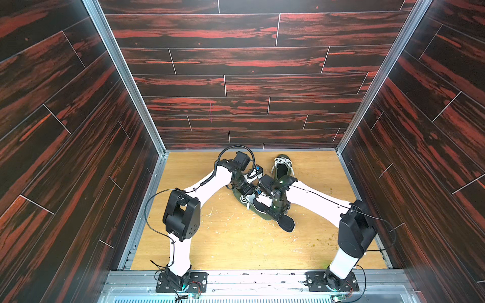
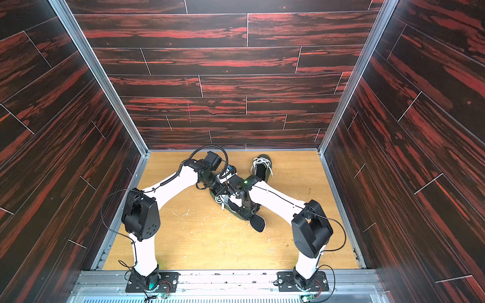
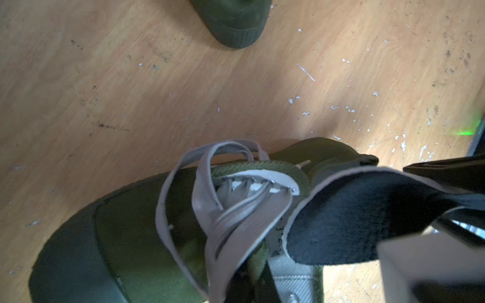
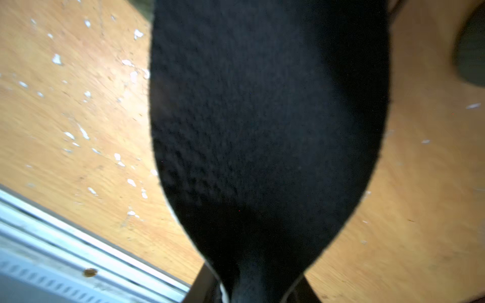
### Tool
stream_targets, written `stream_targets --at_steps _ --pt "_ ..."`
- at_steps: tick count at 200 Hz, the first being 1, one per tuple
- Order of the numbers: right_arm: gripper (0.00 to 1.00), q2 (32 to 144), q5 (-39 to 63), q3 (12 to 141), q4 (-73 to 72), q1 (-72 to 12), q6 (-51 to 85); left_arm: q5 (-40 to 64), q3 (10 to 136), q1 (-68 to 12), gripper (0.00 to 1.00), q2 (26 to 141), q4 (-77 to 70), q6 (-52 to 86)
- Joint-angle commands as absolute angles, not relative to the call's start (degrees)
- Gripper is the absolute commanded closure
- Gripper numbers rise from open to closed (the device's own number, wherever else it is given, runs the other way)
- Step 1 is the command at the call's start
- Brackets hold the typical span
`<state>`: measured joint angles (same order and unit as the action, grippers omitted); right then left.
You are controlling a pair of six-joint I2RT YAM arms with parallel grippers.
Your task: Insert the insole into the shoe
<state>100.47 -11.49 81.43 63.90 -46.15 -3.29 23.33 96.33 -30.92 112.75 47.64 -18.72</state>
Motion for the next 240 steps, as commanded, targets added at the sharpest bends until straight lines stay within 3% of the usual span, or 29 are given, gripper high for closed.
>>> stream_targets --at_steps 1,48,143,240 --pt "0.68 98.26 -20.96 81.63 66.55 -46.48 -0.96 26.74 95.33 -31.11 1.0 107.81 47.81 -20.61" --pt "0.71 97.81 -28.39 78.77 66.02 -48.18 -2.92 29.71 93.53 -31.09 1.0 106.18 45.79 -20.1" --pt "0.7 99.81 -32.52 76.46 60.56 -53.5 -5.77 32.1 93.88 -31.07 1.0 106.78 44.92 -17.14" --pt "0.69 98.36 -20.57 76.52 55.67 -55.64 -8.96 31.92 92.32 -31.12 1.0 106.79 42.79 -13.92"
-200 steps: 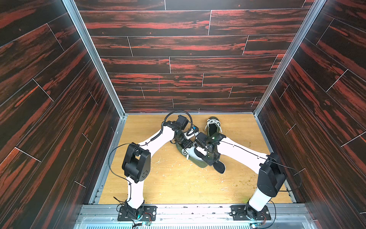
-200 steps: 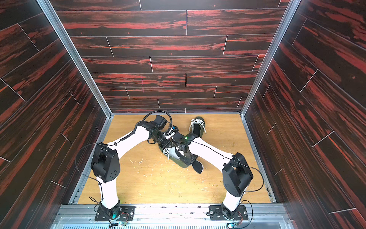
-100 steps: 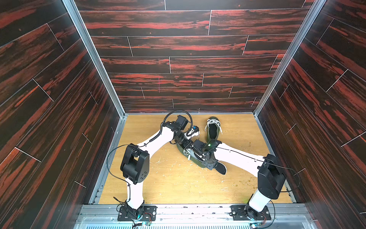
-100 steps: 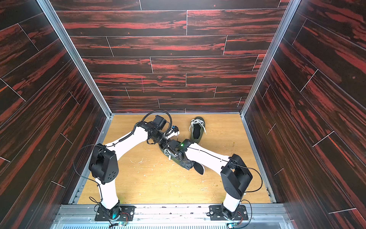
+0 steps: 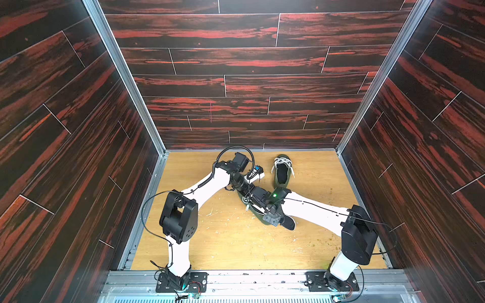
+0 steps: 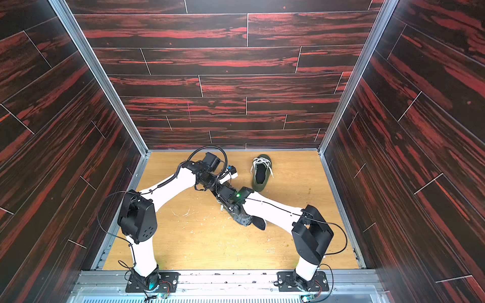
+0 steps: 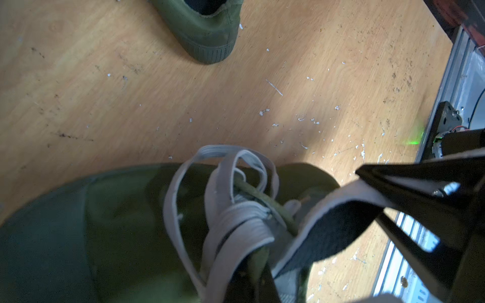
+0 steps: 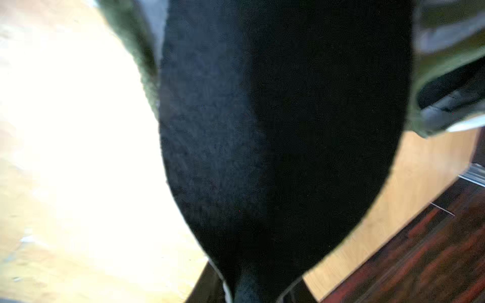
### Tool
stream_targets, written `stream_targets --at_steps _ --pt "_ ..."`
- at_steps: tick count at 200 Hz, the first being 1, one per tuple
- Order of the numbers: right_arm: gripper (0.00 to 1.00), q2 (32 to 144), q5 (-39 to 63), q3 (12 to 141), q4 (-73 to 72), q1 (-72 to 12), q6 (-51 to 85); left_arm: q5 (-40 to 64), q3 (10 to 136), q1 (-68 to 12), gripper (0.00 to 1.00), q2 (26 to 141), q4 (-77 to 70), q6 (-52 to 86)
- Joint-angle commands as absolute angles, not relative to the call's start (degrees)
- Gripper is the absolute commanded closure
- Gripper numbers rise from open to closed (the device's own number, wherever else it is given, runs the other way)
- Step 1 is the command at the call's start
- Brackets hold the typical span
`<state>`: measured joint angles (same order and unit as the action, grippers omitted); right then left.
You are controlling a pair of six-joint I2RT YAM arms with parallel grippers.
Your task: Insert the insole into the shoe
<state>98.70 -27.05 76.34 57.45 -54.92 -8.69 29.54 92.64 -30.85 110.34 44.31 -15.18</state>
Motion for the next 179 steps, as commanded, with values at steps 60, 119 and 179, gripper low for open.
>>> stream_targets --at_steps 60,119,179 --pt "0.68 101.77 -5.55 80.89 61.28 -53.51 0.42 25.9 89.3 -31.11 1.0 105.08 38.07 -5.46" --pt "0.67 102.23 0.35 81.37 64.94 -50.3 2.93 20.66 85.92 -31.1 1.0 102.79 33.42 4.08" --pt "0.67 103.59 -0.48 82.93 64.11 -47.39 -0.69 23.44 85.69 -31.37 1.0 102.13 34.71 0.01"
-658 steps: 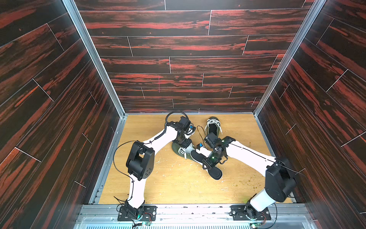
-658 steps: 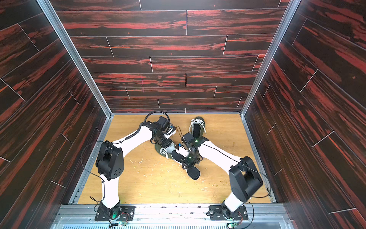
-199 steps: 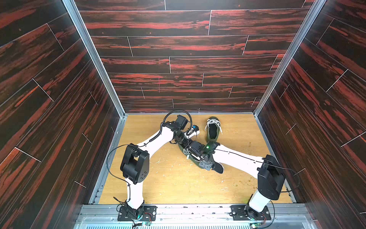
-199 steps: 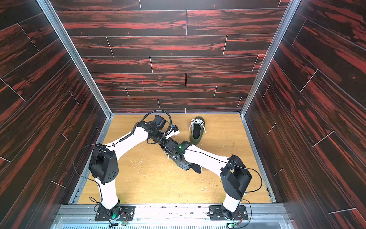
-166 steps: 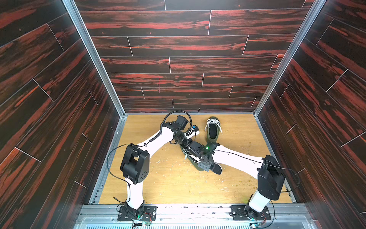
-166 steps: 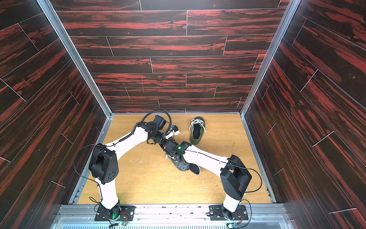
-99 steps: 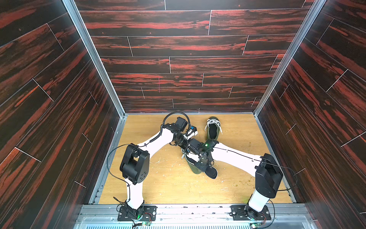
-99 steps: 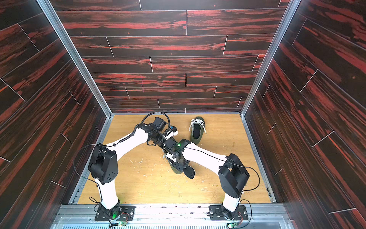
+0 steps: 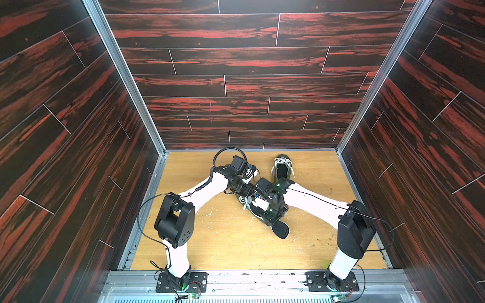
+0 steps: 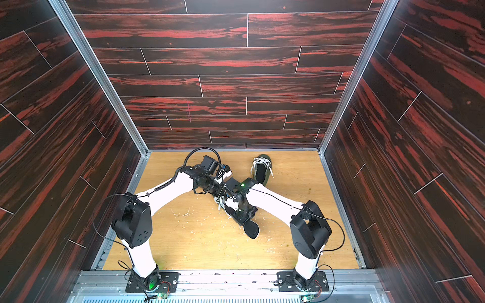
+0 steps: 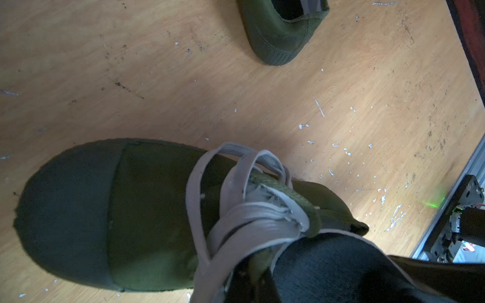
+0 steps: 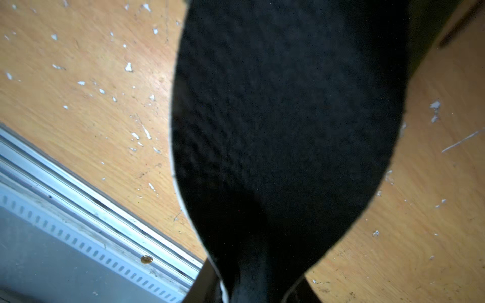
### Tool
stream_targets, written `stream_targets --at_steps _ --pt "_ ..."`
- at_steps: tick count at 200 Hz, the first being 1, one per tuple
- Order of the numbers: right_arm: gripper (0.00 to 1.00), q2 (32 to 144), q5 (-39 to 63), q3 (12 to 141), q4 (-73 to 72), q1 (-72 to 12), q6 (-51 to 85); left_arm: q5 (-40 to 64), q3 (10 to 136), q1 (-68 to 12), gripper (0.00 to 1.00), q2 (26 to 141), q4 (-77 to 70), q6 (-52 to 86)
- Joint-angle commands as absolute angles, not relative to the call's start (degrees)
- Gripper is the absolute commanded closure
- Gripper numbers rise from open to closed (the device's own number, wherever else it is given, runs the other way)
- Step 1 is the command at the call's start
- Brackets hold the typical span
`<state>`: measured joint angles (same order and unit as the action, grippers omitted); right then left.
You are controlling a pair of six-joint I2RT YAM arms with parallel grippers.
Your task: Insert the insole into the shoe
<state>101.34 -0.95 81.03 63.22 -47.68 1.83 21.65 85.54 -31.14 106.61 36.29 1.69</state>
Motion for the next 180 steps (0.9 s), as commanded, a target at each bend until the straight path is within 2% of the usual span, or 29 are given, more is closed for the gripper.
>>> stream_targets --at_steps 1,55,138,180 --pt "0.67 103.74 -0.5 83.04 64.09 -47.34 -0.83 23.5 85.69 -31.38 1.0 102.13 34.76 0.0" --pt "0.67 107.27 -0.42 86.35 63.56 -45.05 -0.32 23.95 85.4 -31.37 1.0 102.56 34.37 2.6" --pt "0.68 105.76 -1.23 87.22 60.15 -42.56 -3.01 26.48 83.59 -31.34 1.0 101.75 31.13 2.79" --pt "0.67 103.56 -3.23 84.54 55.84 -42.56 -9.25 26.51 82.52 -31.38 1.0 101.66 30.44 -0.46"
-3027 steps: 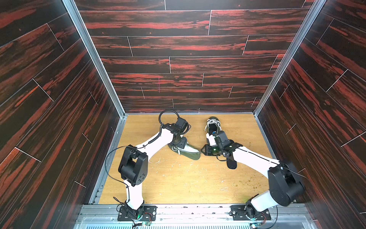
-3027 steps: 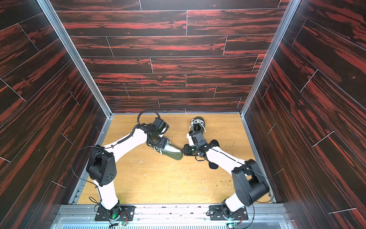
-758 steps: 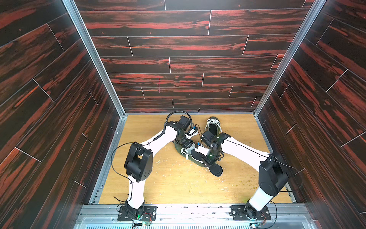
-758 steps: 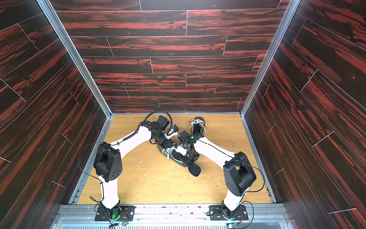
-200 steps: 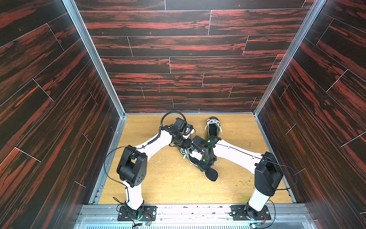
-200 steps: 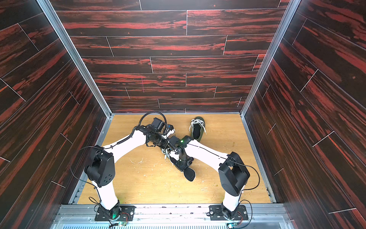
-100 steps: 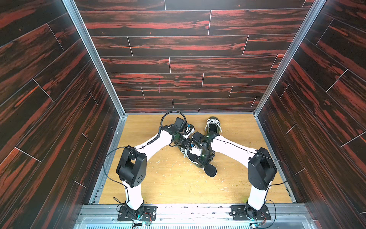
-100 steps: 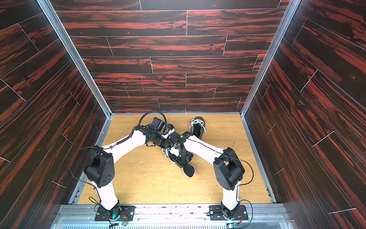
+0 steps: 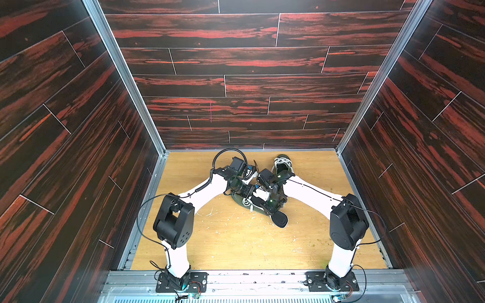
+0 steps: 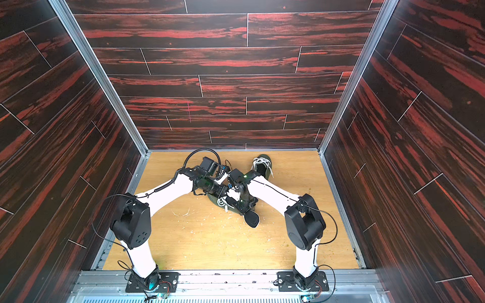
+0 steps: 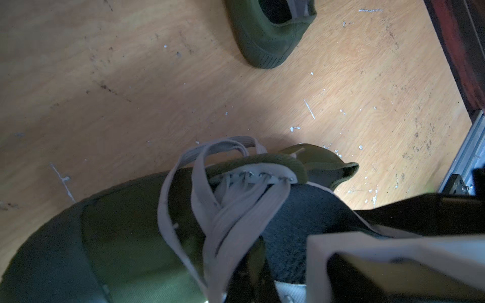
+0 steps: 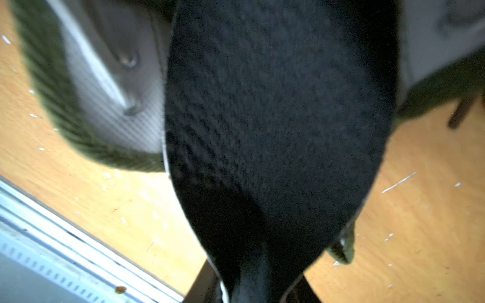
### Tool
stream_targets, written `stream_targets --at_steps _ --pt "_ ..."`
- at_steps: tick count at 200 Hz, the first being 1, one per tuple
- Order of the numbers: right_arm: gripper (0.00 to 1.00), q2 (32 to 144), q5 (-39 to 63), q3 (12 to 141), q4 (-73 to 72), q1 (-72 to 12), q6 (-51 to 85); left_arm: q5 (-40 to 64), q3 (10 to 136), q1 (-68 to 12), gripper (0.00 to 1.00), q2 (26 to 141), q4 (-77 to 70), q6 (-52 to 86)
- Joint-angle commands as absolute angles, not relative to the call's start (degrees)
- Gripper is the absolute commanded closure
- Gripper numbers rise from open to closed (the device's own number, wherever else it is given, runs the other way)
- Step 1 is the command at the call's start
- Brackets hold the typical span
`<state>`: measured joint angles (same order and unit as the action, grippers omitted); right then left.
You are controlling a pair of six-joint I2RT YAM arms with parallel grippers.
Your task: Insert the insole into the shoe
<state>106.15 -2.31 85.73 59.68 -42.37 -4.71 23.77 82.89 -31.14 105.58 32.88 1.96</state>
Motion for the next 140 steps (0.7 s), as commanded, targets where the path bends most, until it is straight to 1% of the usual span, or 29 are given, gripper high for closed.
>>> stream_targets --at_steps 1,41,74,85,112,140 --pt "0.67 103.5 -3.37 84.46 55.65 -42.55 -9.37 26.48 82.53 -31.38 1.0 101.63 30.43 -0.54" --pt "0.67 99.42 -7.99 76.54 46.85 -43.07 -16.13 28.71 83.73 -30.93 1.0 102.93 30.26 -1.75" --pt "0.62 95.29 -10.35 70.67 39.25 -42.98 -18.67 28.61 84.4 -30.76 1.0 103.95 30.85 -2.37" --pt "0.61 94.68 -9.75 70.14 38.13 -42.92 -19.27 28.88 84.62 -30.67 1.0 104.28 31.3 -2.67" --pt "0.6 95.24 -9.2 70.91 36.74 -42.84 -21.31 30.18 84.69 -30.66 1.0 104.61 32.43 -4.19" --pt "0.61 96.07 -4.89 72.33 36.54 -42.81 -23.52 30.54 84.08 -30.59 1.0 104.63 32.43 -4.92"
